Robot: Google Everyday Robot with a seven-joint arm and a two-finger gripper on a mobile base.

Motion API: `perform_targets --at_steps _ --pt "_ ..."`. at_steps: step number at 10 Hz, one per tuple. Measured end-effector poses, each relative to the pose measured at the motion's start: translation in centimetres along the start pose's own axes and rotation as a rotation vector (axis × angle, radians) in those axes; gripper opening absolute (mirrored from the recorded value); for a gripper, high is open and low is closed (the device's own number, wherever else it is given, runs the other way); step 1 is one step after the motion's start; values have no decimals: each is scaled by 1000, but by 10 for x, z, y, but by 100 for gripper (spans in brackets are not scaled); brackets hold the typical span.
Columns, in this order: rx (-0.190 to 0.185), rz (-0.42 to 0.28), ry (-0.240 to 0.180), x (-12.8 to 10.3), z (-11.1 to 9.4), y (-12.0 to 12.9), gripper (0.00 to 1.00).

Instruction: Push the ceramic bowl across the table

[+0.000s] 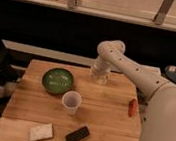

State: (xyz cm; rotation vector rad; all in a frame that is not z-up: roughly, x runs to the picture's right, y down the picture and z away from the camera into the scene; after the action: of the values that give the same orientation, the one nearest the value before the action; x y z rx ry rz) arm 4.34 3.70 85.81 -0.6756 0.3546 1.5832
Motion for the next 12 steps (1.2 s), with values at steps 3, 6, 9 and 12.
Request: perform_targets --at_steps 3,6,9,12 --pt "-4 -55 78 9 35 22 0" --pt "-33 -111 144 12 62 48 0" --pt "-42 -146 202 11 86 65 0" --pt "-53 -169 239 4 100 77 0"
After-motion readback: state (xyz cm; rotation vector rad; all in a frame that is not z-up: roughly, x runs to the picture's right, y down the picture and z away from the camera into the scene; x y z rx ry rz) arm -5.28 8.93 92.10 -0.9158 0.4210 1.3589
